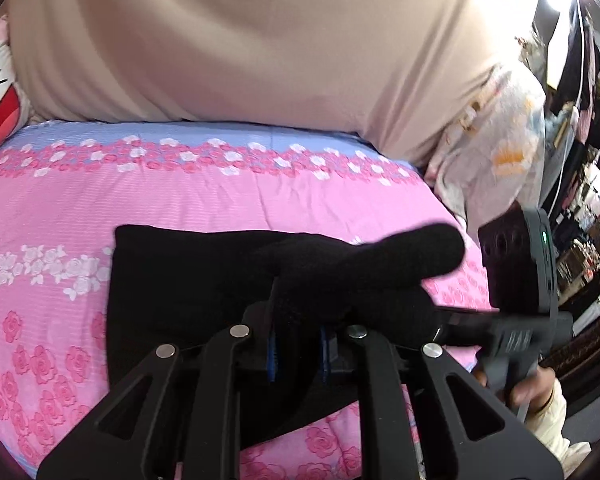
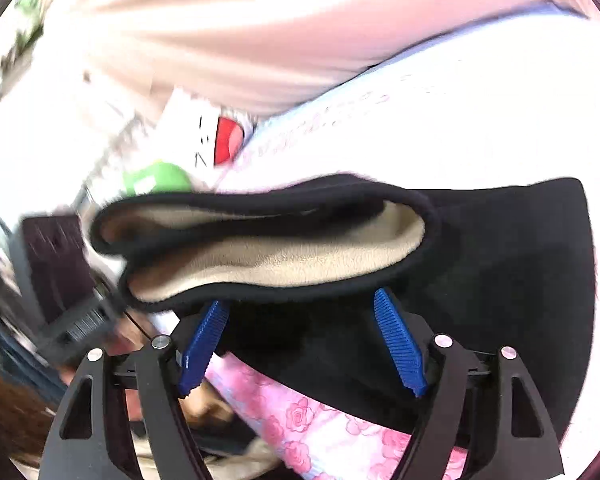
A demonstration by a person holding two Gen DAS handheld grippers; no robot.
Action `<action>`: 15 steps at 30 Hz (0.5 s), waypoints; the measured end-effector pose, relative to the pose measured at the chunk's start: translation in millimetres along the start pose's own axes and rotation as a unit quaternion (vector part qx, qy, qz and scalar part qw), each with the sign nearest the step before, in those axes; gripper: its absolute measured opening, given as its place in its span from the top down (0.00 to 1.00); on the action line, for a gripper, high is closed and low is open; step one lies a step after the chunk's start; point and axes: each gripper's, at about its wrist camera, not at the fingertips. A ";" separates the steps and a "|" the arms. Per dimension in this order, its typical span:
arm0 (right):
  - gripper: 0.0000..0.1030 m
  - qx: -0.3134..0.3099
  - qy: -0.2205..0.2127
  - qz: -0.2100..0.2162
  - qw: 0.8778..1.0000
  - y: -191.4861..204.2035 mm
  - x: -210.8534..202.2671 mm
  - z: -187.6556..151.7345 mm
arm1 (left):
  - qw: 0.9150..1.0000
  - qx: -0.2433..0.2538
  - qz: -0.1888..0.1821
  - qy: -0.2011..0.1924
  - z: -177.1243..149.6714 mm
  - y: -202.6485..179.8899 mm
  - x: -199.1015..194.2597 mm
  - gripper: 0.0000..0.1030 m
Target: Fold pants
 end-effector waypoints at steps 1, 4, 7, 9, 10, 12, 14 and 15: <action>0.28 0.017 -0.004 0.006 1.000 -8.3 -6.4 -0.1 | 1.000 -0.002 -0.002 0.004 -0.9 -1.5 3.0 0.86; 0.28 0.063 -0.018 0.038 0.997 -30.4 -18.1 -1.5 | 1.000 0.005 0.005 0.018 -4.2 -10.0 12.9 0.86; 0.28 0.073 -0.036 0.053 0.995 -35.8 -23.7 -1.1 | 1.000 0.017 0.012 0.019 -0.1 -21.8 17.6 0.86; 0.28 0.056 -0.038 0.042 0.997 -25.6 -23.9 3.8 | 0.999 0.032 0.018 0.002 10.4 -36.0 14.1 0.86; 0.28 0.043 -0.047 0.031 0.997 -17.6 -28.1 6.2 | 0.999 0.036 0.018 -0.004 13.7 -40.1 12.7 0.86; 0.28 0.023 -0.070 0.018 0.997 -9.6 -47.3 12.5 | 0.999 0.044 0.015 -0.008 18.2 -50.7 14.8 0.80; 0.28 0.021 -0.087 -0.005 0.996 -13.8 -54.5 20.9 | 0.997 0.069 0.000 0.040 4.4 -67.0 37.6 0.58; 0.26 0.031 -0.093 -0.022 0.995 -23.3 -67.8 17.7 | 0.994 0.085 -0.011 0.066 -6.6 -73.6 48.3 0.42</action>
Point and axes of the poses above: each gripper's, at about its wrist camera, not at the fingertips, and x roughly the way its jaws point, y to its left, z to its top, and after that the axes turned 10 degrees about z, right-handed
